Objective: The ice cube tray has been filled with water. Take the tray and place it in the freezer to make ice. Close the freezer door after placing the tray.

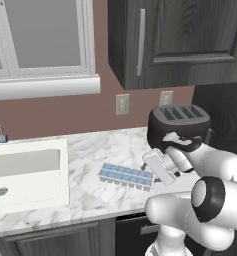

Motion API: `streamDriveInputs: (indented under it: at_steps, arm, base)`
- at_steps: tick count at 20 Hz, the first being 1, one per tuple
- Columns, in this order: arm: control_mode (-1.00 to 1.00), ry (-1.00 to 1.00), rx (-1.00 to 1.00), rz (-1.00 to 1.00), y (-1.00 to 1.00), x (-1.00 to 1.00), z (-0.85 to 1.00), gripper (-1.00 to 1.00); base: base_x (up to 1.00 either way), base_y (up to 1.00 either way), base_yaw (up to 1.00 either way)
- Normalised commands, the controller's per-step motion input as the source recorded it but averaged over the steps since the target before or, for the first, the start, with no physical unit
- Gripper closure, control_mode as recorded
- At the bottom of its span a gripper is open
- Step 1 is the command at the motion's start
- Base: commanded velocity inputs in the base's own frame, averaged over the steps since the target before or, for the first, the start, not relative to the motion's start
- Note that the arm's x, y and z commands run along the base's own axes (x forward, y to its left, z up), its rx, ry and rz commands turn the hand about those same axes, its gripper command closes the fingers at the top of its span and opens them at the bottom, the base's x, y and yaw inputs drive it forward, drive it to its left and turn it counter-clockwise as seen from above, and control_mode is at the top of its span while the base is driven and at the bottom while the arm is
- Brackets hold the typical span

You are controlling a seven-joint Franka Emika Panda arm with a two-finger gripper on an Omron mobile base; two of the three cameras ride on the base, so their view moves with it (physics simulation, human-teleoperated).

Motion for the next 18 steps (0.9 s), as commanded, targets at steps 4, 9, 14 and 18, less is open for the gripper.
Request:
streamDriveInputs:
  at_steps: [4, 9, 14, 18]
  arm:
    - [-1.0, -0.14, 0.0, -0.1, 0.24, 0.0, -0.52, -1.0]
    - [-1.0, -0.13, 0.0, -0.1, 0.32, -0.07, -0.45, -1.0]
    - [-1.0, -0.07, 0.0, -0.04, 0.46, -0.07, -0.53, -1.0]
    - [-1.0, -0.02, -0.01, 0.0, 0.79, -0.24, -0.58, 1.0]
  base:
    - [0.0, 0.0, 0.0]
    - [0.0, 0.0, 0.0]
    - [0.0, 0.0, 0.0]
    - [0.0, 0.0, 0.0]
